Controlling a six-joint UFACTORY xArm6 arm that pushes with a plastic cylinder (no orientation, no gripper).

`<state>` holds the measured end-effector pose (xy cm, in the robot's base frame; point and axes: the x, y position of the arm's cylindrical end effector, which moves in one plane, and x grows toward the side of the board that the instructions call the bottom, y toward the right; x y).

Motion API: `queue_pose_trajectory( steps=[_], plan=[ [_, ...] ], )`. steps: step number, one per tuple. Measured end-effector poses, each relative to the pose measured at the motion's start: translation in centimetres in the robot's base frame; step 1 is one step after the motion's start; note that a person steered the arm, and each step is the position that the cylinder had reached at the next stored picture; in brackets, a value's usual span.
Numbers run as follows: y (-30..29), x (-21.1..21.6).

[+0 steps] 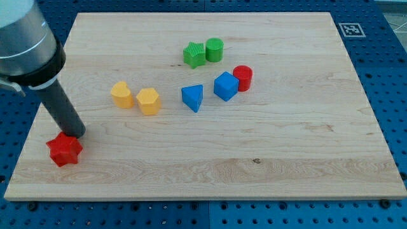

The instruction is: Push the yellow heart towards the red star

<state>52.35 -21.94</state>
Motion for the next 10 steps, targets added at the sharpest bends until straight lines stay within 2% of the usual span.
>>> queue_pose_trajectory(
  steps=[2, 5, 6, 7, 8, 10],
  plan=[
    [0.0, 2.8],
    [1.6, -11.5],
    [5.4, -13.1],
    [8.2, -12.3],
    [8.5, -11.0],
    [6.4, -10.0]
  ],
)
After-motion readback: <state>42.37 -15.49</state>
